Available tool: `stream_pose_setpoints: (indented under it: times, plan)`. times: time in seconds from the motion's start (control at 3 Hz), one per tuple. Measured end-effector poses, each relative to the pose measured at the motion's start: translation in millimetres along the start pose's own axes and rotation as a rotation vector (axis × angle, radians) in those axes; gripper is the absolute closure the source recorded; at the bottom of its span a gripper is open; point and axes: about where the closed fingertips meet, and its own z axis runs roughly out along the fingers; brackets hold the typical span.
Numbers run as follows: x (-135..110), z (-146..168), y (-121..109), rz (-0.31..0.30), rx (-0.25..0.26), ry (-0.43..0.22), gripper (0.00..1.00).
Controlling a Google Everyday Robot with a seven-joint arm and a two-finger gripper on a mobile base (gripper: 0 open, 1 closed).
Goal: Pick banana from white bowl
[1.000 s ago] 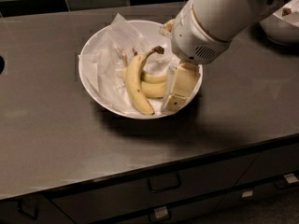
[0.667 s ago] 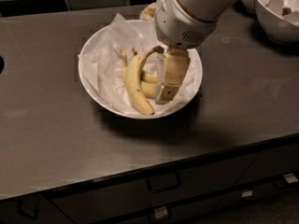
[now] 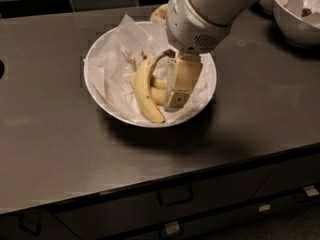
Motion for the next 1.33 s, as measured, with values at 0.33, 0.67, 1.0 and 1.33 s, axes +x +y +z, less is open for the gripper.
stream_pose_setpoints:
  times: [0.33, 0.67, 1.0, 1.33]
  plan:
    - [15, 10, 1, 0.155, 0.047, -0.024, 0.0]
    - [24, 24, -12, 0.34, 0.145, -0.056, 0.0]
    - [23, 33, -22, 0.412, 0.18, -0.084, 0.0]
    - [23, 33, -22, 0.412, 0.18, -0.084, 0.0]
